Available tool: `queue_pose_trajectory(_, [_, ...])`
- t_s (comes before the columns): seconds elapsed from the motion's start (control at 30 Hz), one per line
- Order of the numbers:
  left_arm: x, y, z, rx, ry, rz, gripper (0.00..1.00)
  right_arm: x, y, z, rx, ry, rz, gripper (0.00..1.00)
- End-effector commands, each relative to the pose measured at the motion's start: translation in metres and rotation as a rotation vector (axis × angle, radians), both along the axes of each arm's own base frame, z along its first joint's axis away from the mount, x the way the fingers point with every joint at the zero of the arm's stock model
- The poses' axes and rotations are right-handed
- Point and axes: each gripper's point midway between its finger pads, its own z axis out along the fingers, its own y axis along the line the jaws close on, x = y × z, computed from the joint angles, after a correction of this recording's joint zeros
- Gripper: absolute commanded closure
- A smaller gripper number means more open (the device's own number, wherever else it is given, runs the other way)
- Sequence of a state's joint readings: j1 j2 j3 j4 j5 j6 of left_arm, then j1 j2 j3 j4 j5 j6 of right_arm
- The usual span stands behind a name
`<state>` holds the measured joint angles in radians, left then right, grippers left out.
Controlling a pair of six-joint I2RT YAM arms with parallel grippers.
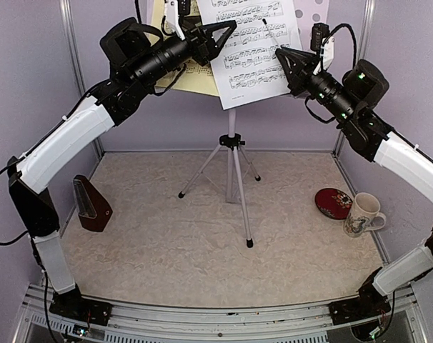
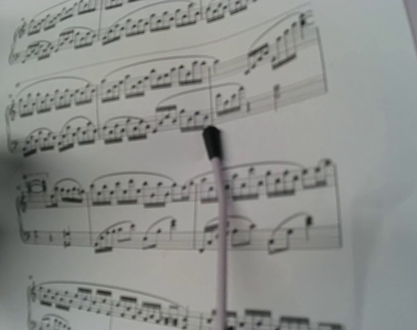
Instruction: Set up the instrument practice props
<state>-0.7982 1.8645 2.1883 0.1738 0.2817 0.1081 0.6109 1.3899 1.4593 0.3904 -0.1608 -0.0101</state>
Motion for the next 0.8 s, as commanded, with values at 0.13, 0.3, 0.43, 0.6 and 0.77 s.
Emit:
queue_pose_trajectory(0.13, [-0.002, 0.021, -0.004, -0.066, 0.101, 0.040, 0.49, -0.002, -0.005, 0.013, 0.029, -0.027, -0.005, 0.91])
queue_pose_trajectory(0.3, [-0.001, 0.020, -0.017, -0.076, 0.140, 0.025, 0.49, -0.002, -0.005, 0.013, 0.027, -0.025, -0.006, 0.91])
queue_pose_trajectory(0.43, [0.004, 0.017, -0.025, -0.079, 0.175, 0.016, 0.50, -0.001, -0.005, 0.012, 0.027, -0.023, -0.007, 0.92])
queue_pose_trajectory(0.6, [0.007, 0.016, -0.035, -0.100, 0.214, 0.009, 0.53, 0.000, -0.004, 0.011, 0.026, -0.022, -0.007, 0.93])
queue_pose_trajectory(0.77, [0.006, 0.019, -0.038, -0.126, 0.223, 0.002, 0.67, 0.000, -0.003, 0.010, 0.025, -0.021, -0.006, 0.95])
